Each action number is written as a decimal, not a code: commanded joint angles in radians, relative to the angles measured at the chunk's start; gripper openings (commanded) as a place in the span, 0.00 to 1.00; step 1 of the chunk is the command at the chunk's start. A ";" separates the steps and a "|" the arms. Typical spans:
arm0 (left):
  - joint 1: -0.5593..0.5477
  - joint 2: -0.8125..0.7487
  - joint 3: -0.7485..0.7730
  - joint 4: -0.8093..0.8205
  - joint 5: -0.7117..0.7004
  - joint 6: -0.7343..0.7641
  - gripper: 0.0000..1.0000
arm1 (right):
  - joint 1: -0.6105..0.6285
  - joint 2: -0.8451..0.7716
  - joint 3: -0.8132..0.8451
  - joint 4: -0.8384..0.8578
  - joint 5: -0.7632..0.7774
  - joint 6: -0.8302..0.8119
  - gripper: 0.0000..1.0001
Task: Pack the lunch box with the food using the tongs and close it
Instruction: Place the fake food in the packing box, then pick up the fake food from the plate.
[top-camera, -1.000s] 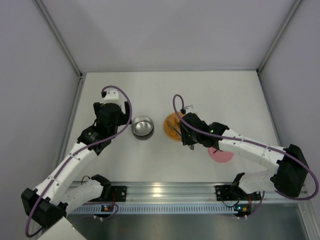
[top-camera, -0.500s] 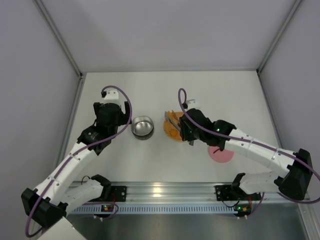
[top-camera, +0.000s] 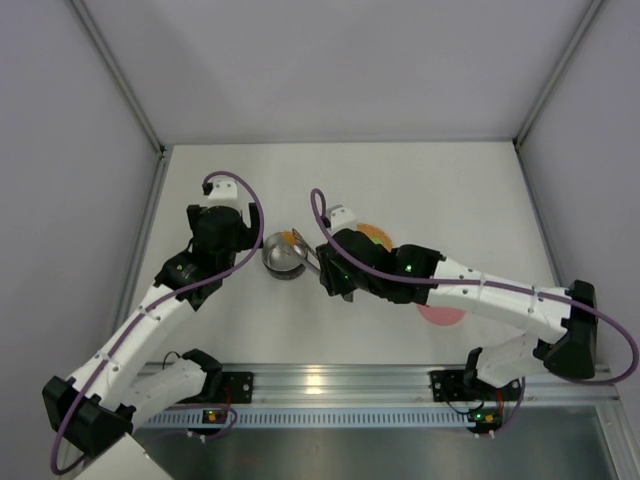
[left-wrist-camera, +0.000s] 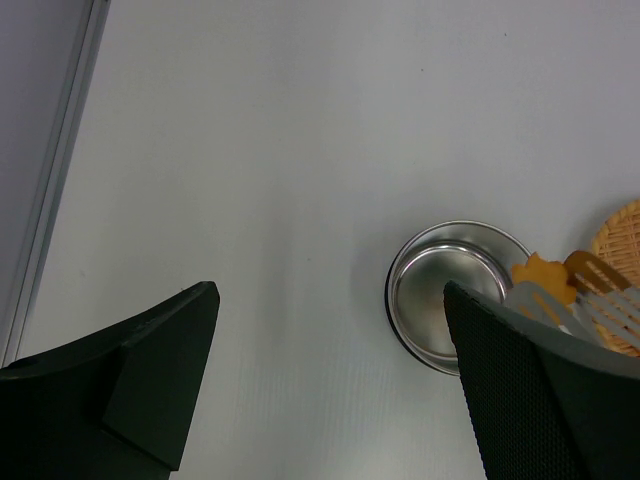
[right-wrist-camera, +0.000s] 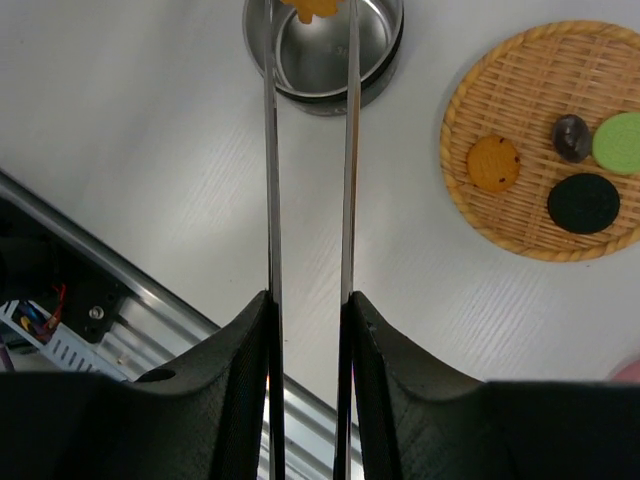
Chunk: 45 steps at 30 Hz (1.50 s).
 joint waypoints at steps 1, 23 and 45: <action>-0.002 -0.004 0.034 0.004 -0.008 0.009 0.99 | 0.040 0.051 0.061 0.004 0.035 0.007 0.18; -0.004 -0.006 0.034 0.006 -0.011 0.010 0.99 | 0.052 0.089 0.092 -0.035 0.106 0.000 0.49; -0.002 -0.009 0.037 0.004 0.000 0.007 0.99 | -0.124 -0.214 -0.299 -0.115 0.194 0.096 0.39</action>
